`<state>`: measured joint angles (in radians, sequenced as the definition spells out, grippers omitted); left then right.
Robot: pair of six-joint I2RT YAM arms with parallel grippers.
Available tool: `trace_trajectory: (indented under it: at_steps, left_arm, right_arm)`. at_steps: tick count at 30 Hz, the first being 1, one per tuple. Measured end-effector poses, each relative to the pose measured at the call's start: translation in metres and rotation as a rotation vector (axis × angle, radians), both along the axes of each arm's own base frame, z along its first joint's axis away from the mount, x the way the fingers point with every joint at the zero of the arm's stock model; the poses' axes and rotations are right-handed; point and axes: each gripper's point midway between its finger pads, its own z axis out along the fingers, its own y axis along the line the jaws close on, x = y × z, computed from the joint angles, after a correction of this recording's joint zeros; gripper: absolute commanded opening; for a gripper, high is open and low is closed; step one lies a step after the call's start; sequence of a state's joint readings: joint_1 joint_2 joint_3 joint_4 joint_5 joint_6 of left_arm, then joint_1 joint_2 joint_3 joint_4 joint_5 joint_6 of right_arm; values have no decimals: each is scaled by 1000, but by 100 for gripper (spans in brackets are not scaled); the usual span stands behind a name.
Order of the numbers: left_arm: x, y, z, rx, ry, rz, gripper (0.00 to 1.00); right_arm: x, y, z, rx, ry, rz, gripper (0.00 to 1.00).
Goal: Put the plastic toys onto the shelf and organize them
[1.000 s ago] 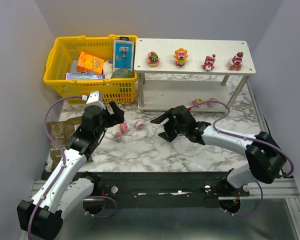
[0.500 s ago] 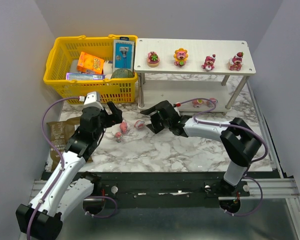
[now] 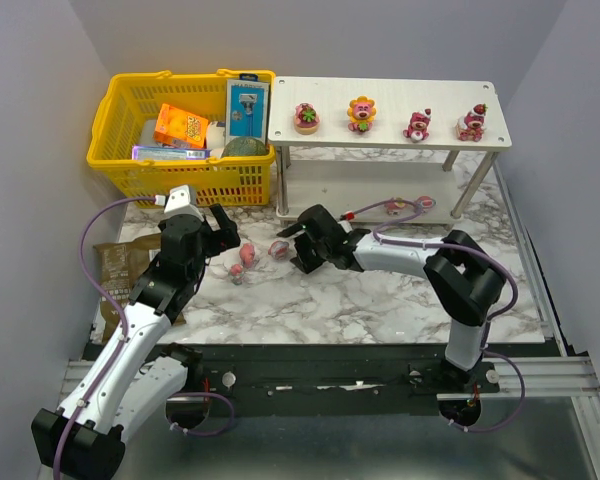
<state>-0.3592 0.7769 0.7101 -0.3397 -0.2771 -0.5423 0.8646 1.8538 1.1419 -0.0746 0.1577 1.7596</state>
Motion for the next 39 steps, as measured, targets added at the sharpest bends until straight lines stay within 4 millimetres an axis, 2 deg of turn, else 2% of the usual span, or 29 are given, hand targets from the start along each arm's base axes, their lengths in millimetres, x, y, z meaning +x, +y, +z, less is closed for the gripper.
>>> trace_trajectory:
  at_steps: [11,18,31,39]
  left_arm:
    - [0,0,-1,2,2,2,99]
    - [0,0,-1,2,2,3,99]
    - [0,0,-1,2,2,2,99]
    - [0,0,-1,2,2,0,99]
  right_arm:
    - [2,-3,-19,-39,44,-35,80]
    - [4,2,-21,-36,47,-38,77]
    - [6,7,-21,-26,48,-40,62]
    - [8,12,-24,-25,54,-41,61]
